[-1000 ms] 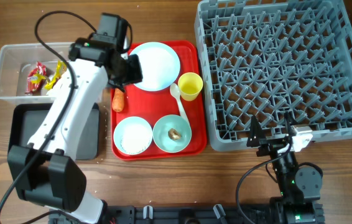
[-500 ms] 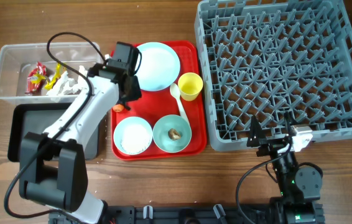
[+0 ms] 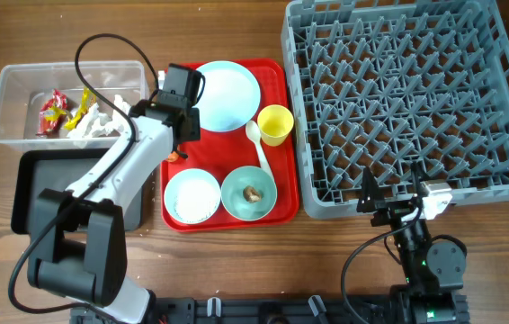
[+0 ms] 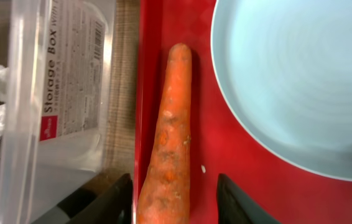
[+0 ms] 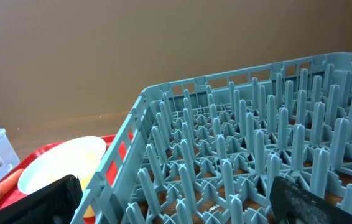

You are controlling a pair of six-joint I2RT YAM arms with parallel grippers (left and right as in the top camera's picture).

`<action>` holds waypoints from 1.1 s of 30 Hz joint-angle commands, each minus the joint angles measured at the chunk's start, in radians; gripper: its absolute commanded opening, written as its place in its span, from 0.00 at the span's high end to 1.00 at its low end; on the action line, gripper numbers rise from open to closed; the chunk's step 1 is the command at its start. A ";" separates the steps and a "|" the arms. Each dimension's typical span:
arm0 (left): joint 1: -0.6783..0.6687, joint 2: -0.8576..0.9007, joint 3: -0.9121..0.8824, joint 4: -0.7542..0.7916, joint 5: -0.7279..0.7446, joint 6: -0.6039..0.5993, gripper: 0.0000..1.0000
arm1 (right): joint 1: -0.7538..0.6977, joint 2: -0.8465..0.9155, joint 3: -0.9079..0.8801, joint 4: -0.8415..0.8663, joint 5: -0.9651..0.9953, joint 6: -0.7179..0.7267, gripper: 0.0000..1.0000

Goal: Sort waste into correct bins and load items into the dishwasher rack
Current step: 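Lower left gripper onto the carrot on the red tray and grasp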

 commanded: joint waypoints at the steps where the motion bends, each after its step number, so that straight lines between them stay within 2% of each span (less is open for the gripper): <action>1: 0.004 0.013 -0.077 0.050 0.008 0.021 0.53 | 0.004 -0.002 -0.001 0.005 0.011 0.007 0.00; 14: 0.004 0.013 -0.190 0.183 0.016 0.020 0.49 | 0.004 -0.002 -0.001 0.005 0.011 0.007 0.00; 21: 0.003 0.012 -0.190 0.211 0.125 0.020 0.59 | 0.004 -0.002 -0.001 0.005 0.011 0.007 0.00; 33: 0.004 0.011 -0.186 0.222 0.125 0.015 0.56 | 0.004 -0.002 -0.001 0.005 0.011 0.007 0.00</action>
